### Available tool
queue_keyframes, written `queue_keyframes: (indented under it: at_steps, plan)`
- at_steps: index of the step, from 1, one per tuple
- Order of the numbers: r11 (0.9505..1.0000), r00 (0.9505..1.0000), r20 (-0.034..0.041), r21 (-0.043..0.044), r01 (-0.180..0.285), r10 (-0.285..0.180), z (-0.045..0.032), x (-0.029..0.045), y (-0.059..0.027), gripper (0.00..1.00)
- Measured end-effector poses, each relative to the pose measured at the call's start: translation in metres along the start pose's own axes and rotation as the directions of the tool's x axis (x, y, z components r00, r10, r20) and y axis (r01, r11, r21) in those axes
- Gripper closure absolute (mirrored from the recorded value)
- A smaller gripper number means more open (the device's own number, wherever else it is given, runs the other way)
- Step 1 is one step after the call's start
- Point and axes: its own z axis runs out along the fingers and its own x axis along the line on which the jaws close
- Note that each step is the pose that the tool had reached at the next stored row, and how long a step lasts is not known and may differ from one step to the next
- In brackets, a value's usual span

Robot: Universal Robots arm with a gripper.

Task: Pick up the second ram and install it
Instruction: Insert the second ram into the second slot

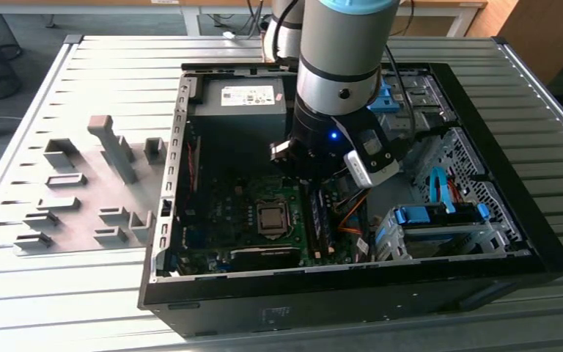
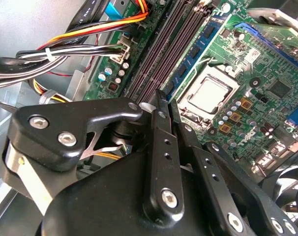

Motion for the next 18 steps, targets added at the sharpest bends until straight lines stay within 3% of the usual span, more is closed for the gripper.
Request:
queue_keyframes:
  at_steps: [5,18]
  plan:
    - [1.0000,1.0000,0.0002,-0.0007,0.000,0.000,0.0016,0.0000,0.0001,0.86]
    - [0.9999,0.9999,-0.0010,-0.0022,0.010,-0.010,0.0207,-0.0001,-0.0005,0.86]
